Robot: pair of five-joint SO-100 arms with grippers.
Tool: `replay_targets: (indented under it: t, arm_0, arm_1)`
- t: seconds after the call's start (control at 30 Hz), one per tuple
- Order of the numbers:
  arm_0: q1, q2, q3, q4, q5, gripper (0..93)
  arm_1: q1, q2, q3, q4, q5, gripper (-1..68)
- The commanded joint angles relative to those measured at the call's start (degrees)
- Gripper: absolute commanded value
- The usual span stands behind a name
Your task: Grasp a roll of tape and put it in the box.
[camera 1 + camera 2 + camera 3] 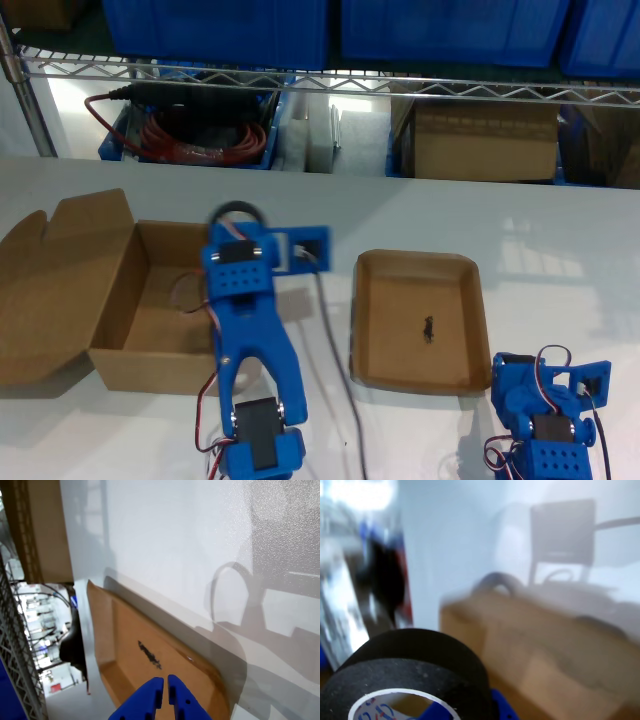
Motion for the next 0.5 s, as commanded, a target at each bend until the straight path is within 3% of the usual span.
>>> replay_targets:
  t: [0.0, 0.2, 0.47]
  arm_0:
    - [-7.29, -1.23, -0.44, -2.11, -2.11, -0.1]
    - [-14.77, -4.39, -0.53, -2.46, -4.66, -0.1]
    - [-15.47, -6.15, -0.53, -2.02, -6.24, -0.1]
  arm_1:
    - [-0.18, 0.26, 0.79, -0.26, 0.18, 0.3]
    - [-0.18, 0.26, 0.79, -0.26, 0.18, 0.3]
    - [-0.18, 0.26, 0.79, -0.26, 0.18, 0.3]
